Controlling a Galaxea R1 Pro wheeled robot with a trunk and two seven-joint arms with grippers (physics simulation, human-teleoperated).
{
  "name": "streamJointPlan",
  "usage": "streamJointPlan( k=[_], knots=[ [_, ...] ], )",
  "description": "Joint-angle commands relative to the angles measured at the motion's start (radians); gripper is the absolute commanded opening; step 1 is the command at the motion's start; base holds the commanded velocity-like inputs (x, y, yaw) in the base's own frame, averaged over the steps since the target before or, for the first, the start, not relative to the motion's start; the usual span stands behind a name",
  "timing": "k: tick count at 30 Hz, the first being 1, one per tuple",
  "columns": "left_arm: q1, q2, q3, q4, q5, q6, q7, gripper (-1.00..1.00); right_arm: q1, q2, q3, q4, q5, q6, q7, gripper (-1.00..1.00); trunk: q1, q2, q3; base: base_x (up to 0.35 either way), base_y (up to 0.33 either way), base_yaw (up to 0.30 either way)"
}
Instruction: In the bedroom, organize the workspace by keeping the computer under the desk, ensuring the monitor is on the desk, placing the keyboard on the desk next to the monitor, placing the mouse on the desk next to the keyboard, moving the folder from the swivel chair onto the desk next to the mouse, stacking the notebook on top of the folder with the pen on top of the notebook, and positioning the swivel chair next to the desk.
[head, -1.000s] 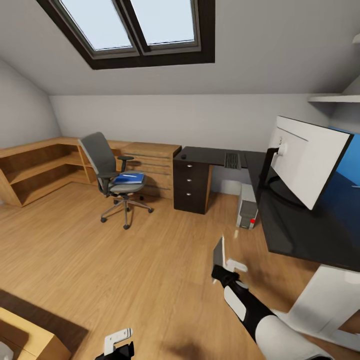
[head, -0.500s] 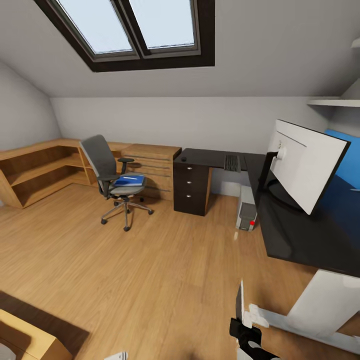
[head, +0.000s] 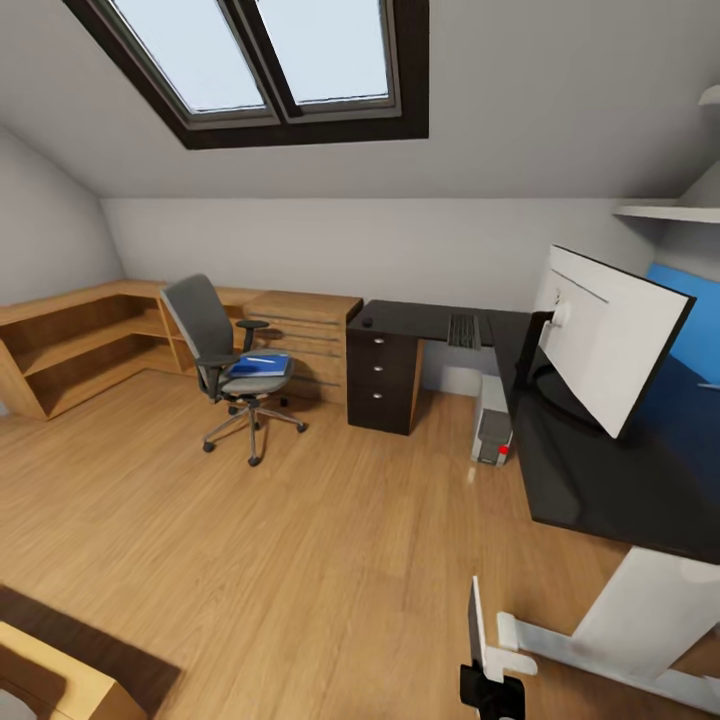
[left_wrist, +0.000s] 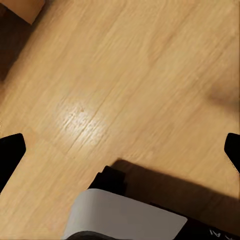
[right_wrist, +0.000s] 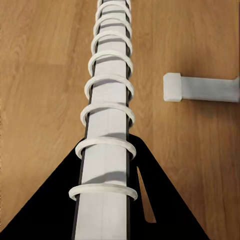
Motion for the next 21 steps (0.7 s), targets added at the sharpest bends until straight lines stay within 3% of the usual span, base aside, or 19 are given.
streamJointPlan(
  k=[1, 4, 13, 21],
  knots=[
    [-0.001, 0.001, -0.007, 0.0, 0.006, -0.013, 0.008, 1.0, -0.001, 0.0, 0.008, 0.002, -0.006, -0.018, -0.004, -1.0, -0.004, 0.007, 0.002, 0.0, 0.0, 0.0],
    [-0.001, 0.0, -0.008, 0.001, 0.006, -0.033, 0.008, 1.0, 0.0, 0.0, 0.008, 0.002, -0.006, -0.04, -0.004, -1.0, -0.015, 0.028, 0.012, 0.0, 0.0, 0.0],
    [-0.001, -0.001, -0.01, 0.003, 0.006, -0.049, 0.008, 1.0, 0.008, 0.003, 0.008, 0.004, -0.011, -0.061, -0.004, -1.0, -0.015, 0.028, 0.021, 0.0, 0.014, -0.138],
    [-0.001, -0.002, -0.012, 0.005, 0.006, -0.049, 0.008, 1.0, 0.01, 0.003, 0.008, 0.004, -0.012, -0.061, -0.001, -1.0, -0.015, 0.028, 0.031, 0.0, 0.258, -0.189]
  ],
)
